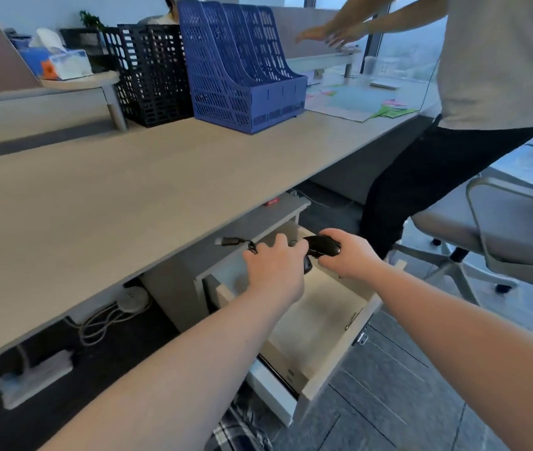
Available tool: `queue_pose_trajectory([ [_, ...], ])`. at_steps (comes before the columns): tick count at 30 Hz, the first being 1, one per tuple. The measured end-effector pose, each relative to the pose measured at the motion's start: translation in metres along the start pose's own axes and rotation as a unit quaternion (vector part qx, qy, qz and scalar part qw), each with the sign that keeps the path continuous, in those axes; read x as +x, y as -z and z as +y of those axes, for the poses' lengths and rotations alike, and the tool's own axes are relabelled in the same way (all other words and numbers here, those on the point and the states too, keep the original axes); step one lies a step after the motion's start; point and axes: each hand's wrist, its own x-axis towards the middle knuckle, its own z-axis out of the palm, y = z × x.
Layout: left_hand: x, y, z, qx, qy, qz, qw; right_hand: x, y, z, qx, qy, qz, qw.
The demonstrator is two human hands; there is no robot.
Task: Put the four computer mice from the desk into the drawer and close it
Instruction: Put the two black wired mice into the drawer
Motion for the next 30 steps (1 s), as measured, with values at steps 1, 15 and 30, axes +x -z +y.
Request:
queue_pose_trajectory([
  [1,0.0,-0.007,0.002,0.001,0.0,-0.005,1.0,0.001,-0.002,0.005,-0.003,-0.004,-0.004,1.0],
  [15,0.008,-0.1,0.019,0.005,0.038,-0.099,0.994,0.023,-0.057,0.062,-0.079,-0.056,-0.107,0.99],
  [30,0.02,-0.133,0.009,-0.048,0.05,-0.24,0.968,0.039,-0.095,0.075,-0.229,-0.043,-0.213,0.949],
])
